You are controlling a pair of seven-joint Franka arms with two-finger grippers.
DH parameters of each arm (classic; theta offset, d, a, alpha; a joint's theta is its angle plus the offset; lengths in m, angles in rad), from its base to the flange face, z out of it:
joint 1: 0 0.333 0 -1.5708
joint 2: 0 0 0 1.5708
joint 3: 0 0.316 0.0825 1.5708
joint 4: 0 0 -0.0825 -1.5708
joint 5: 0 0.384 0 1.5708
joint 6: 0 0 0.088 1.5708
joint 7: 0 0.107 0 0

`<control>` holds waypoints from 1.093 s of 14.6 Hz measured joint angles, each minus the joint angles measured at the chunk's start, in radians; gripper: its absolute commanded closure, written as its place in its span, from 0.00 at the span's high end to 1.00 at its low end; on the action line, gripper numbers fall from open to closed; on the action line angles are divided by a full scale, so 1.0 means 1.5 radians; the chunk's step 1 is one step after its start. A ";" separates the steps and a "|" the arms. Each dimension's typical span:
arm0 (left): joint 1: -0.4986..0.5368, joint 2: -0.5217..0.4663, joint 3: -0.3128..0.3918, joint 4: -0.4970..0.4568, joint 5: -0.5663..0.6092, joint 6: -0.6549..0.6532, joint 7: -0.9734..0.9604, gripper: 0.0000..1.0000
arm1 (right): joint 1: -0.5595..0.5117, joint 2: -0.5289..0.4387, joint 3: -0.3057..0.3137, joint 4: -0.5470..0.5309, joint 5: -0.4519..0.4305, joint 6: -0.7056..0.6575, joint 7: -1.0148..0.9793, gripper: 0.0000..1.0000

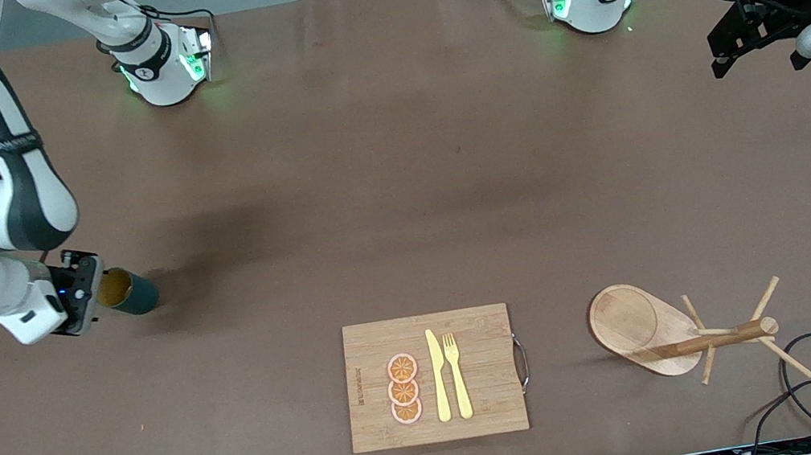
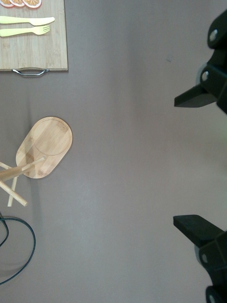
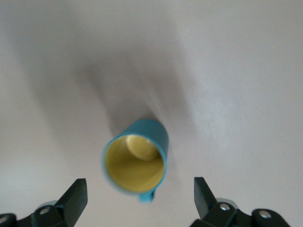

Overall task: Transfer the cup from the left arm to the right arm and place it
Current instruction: 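Set the mug upright on the table and open the right gripper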

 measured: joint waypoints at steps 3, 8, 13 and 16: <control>0.000 0.000 0.000 0.000 0.000 0.000 0.000 1.00 | 0.000 -0.051 0.000 0.076 0.000 -0.132 0.125 1.00; 0.000 0.000 0.000 0.000 0.000 0.000 0.000 1.00 | 0.000 -0.064 -0.004 0.174 -0.001 -0.223 0.254 1.00; 0.000 0.000 0.000 0.000 0.000 0.000 0.000 1.00 | -0.001 -0.064 -0.005 0.256 -0.001 -0.304 0.471 1.00; 0.000 0.000 0.000 0.000 0.000 0.000 0.000 1.00 | -0.001 -0.064 -0.007 0.268 -0.001 -0.321 0.571 1.00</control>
